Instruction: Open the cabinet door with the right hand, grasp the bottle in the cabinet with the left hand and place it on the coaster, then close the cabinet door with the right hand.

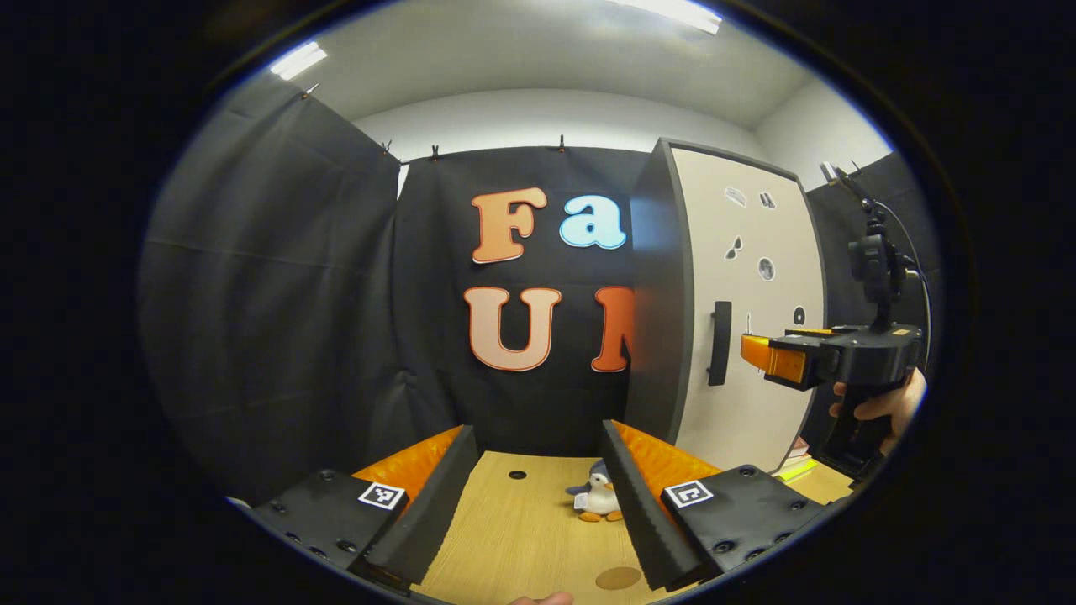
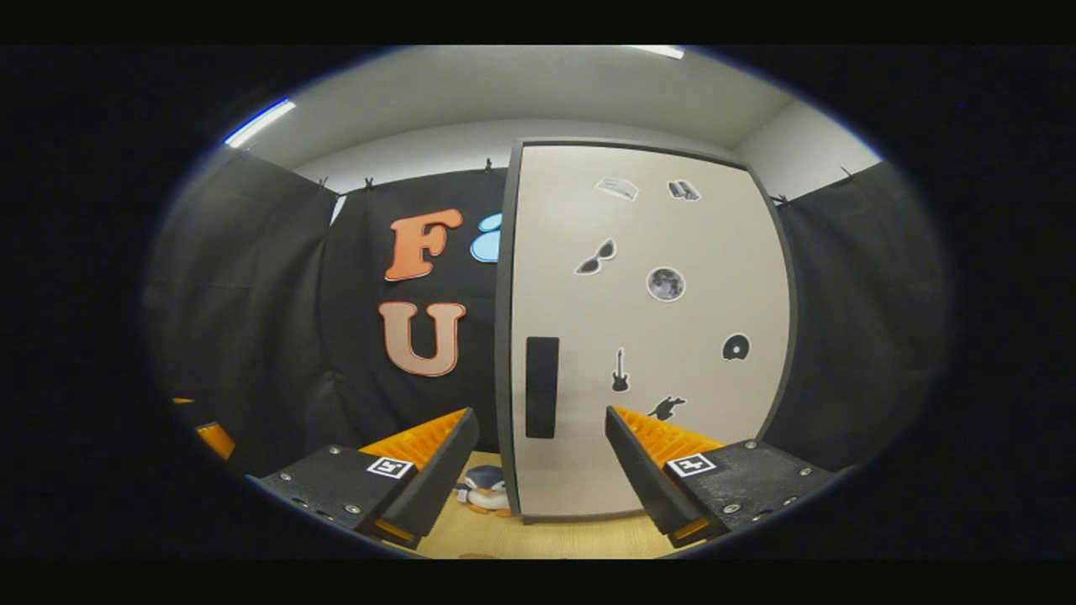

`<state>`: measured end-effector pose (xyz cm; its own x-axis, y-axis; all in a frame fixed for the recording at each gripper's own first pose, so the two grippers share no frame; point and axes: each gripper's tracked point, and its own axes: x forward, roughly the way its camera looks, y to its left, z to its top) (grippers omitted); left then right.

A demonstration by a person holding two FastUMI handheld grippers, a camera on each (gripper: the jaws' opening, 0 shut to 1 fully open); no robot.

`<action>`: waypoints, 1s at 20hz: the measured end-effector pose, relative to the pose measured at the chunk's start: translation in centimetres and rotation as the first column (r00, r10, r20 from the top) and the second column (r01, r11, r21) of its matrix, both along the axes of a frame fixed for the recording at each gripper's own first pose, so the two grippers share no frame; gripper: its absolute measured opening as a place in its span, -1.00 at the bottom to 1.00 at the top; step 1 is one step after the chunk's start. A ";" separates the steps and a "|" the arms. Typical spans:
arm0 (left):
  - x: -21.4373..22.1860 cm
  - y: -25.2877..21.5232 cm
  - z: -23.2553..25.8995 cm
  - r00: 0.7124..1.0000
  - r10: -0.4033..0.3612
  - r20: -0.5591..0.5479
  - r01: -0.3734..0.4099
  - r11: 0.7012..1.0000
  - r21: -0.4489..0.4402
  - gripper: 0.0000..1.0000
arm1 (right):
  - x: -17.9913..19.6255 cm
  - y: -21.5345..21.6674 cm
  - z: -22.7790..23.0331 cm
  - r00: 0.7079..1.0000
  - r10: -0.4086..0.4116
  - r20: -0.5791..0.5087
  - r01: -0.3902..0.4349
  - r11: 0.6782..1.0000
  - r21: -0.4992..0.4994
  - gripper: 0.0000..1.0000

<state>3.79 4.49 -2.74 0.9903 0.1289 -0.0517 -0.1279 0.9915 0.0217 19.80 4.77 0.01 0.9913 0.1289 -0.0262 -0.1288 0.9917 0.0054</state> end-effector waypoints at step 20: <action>2.7 5.0 -2.9 0.994 0.088 -0.063 -0.088 0.996 0.012 0.99 | 9.6 0.3 -2.4 0.997 -0.041 -0.061 0.045 0.997 0.058 0.16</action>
